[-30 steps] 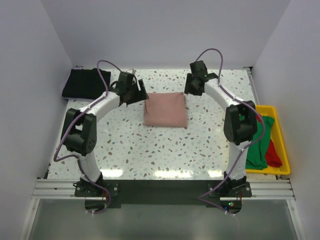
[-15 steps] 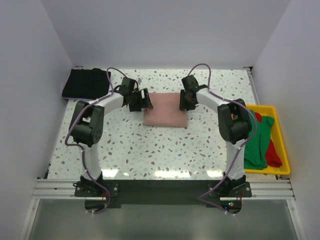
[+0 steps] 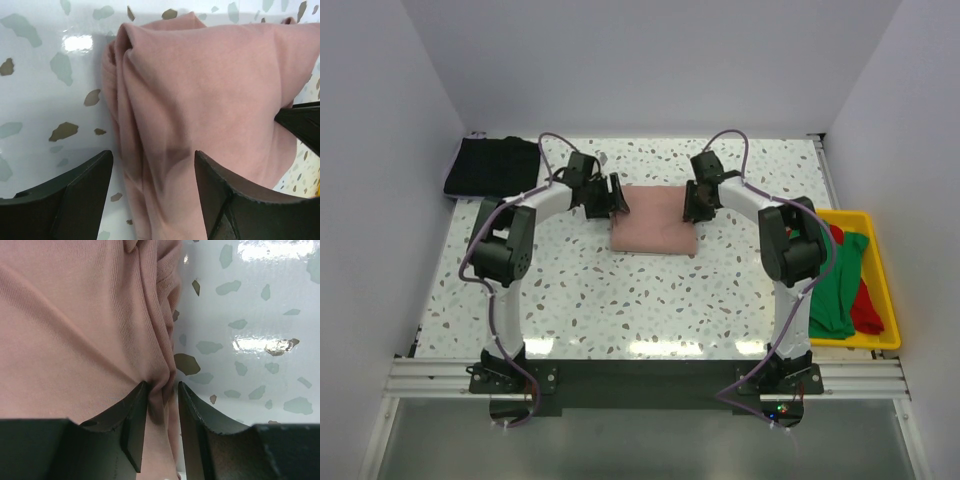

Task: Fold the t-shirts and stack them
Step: Neatly place the folded tshirt to the corner

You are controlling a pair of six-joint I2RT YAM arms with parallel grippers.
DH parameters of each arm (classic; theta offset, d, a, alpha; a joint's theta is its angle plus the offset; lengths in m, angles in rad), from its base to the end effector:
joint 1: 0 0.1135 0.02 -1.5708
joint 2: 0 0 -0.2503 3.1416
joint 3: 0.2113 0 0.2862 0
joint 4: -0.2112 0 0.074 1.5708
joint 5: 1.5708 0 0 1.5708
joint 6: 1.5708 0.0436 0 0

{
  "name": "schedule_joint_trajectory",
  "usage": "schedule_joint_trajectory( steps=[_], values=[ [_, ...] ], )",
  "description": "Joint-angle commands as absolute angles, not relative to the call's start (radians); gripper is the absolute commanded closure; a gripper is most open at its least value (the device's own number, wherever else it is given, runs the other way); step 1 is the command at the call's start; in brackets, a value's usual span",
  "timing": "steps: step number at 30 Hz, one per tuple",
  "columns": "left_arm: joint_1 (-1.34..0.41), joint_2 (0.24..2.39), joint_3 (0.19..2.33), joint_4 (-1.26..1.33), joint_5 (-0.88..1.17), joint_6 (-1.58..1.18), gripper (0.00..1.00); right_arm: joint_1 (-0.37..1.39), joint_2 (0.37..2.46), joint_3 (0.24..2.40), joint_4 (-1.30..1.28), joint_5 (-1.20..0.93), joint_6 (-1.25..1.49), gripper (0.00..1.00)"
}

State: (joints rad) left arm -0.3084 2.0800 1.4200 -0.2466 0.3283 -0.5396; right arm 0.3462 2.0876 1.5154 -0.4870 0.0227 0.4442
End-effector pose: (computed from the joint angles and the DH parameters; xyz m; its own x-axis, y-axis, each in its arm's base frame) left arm 0.4445 -0.1563 0.1171 -0.8886 -0.2274 -0.3985 0.0236 0.8448 -0.5346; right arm 0.4415 0.1582 0.1275 -0.8819 0.1386 -0.4506 0.0556 0.9797 0.1925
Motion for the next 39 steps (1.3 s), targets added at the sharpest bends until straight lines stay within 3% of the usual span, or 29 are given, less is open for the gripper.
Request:
schedule_joint_trajectory(
  steps=[1,5,8,11,12,16,21,28,39],
  values=[
    [-0.348,2.164,1.428,-0.302,0.242,-0.566,0.29,0.339,2.109,1.54,-0.492,0.002,0.445,0.66],
    [-0.377,2.194,1.453,-0.318,0.204,-0.586,0.41,0.337,2.108,1.558,-0.495,-0.026,0.448,0.66],
    [-0.408,2.204,1.495,-0.353,0.163,-0.581,0.58,0.339,2.099,1.574,-0.495,-0.044,0.456,0.66],
    [-0.414,2.197,1.551,-0.411,0.098,-0.563,0.93,0.339,2.07,1.591,-0.512,-0.049,0.462,0.65],
    [-0.413,2.189,1.571,-0.454,0.053,-0.536,1.0,0.339,2.054,1.583,-0.514,-0.052,0.465,0.62],
    [-0.393,2.192,1.739,-0.592,-0.083,-0.448,1.0,0.341,1.938,1.502,-0.459,-0.06,0.497,0.55],
    [-0.338,2.212,1.894,-0.731,-0.274,-0.306,1.0,0.368,1.79,1.343,-0.397,-0.1,0.551,0.55],
    [-0.244,2.183,1.954,-0.693,-0.417,-0.135,1.0,0.482,1.615,1.187,-0.344,-0.087,0.561,0.56],
    [-0.155,2.183,2.056,-0.603,-0.571,0.193,1.0,0.601,1.56,1.077,-0.334,-0.118,0.552,0.59]
  ],
)
